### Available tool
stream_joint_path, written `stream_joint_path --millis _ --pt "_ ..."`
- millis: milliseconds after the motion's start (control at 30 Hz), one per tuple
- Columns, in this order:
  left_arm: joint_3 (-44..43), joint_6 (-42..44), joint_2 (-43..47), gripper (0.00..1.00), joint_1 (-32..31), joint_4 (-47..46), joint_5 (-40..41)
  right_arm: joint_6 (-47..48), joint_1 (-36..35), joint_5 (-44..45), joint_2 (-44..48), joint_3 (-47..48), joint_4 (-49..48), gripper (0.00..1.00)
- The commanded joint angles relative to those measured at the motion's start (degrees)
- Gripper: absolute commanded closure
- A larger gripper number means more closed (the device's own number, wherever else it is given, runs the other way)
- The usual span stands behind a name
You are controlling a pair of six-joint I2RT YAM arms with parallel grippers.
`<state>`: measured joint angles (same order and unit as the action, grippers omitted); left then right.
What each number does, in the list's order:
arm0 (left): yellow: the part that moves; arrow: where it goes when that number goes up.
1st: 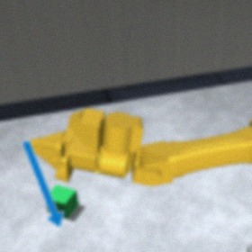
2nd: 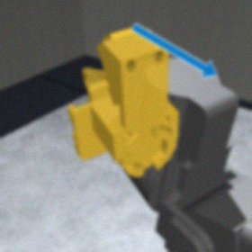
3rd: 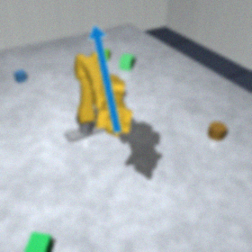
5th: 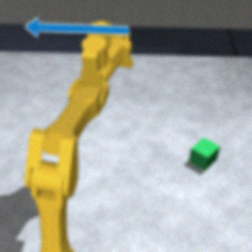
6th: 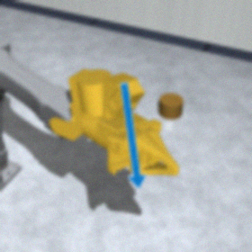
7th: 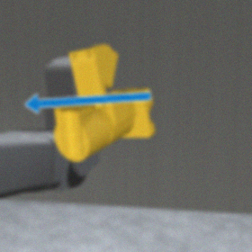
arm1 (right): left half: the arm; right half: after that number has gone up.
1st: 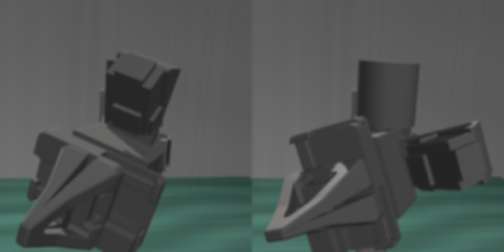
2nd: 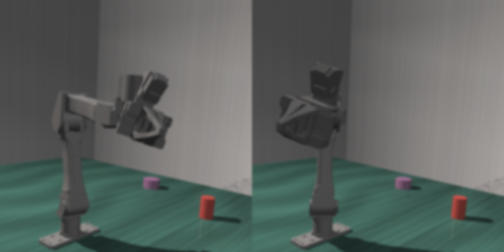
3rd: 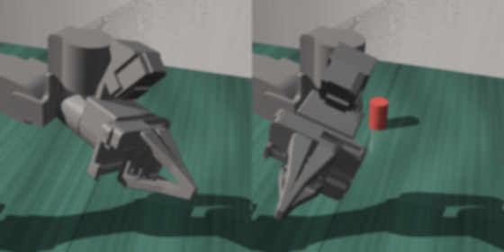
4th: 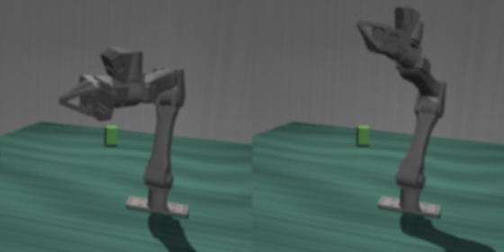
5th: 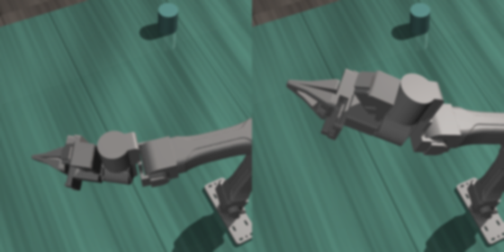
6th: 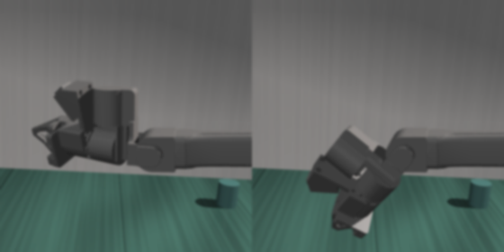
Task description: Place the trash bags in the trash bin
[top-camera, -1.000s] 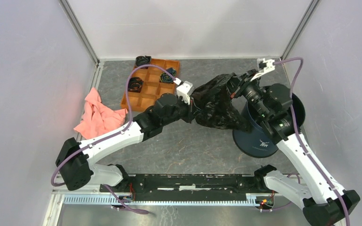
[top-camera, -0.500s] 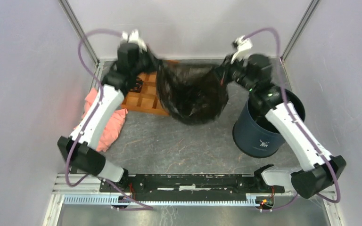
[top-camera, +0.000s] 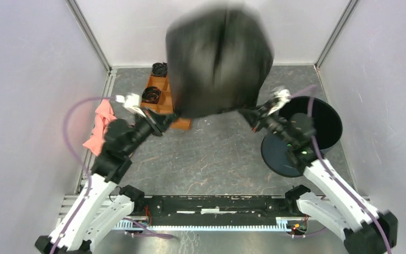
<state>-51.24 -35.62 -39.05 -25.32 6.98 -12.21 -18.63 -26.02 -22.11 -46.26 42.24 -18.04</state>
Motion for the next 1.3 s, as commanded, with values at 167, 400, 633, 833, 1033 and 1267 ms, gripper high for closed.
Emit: stream_joint_path --millis 167,400,633,833,1033,1267 --pt "13.2 -6.97 8.25 0.98 0.87 10.27 -0.63 5.44 -11.89 4.32 -5.57 1.11 12.07 0.99" --pt "-2.74 -3.03 4.64 0.98 0.88 18.17 1.0 6.61 -11.85 7.07 -6.02 13.15 17.9 0.96" --pt "1.75 -3.94 3.54 0.98 0.88 19.46 7.88 7.32 -11.87 10.77 -8.59 12.72 21.68 0.93" --pt "4.73 -4.24 0.68 0.98 0.87 21.63 10.45 8.95 -11.85 14.56 -11.54 8.62 23.75 0.92" --pt "2.89 -0.37 6.34 0.98 0.87 16.27 -4.65 16.53 -13.38 -0.32 -7.7 5.69 27.0 0.94" --pt "-10.46 0.28 7.3 0.98 0.88 9.18 -13.36 7.56 -16.26 -14.44 3.43 10.15 9.88 0.88"
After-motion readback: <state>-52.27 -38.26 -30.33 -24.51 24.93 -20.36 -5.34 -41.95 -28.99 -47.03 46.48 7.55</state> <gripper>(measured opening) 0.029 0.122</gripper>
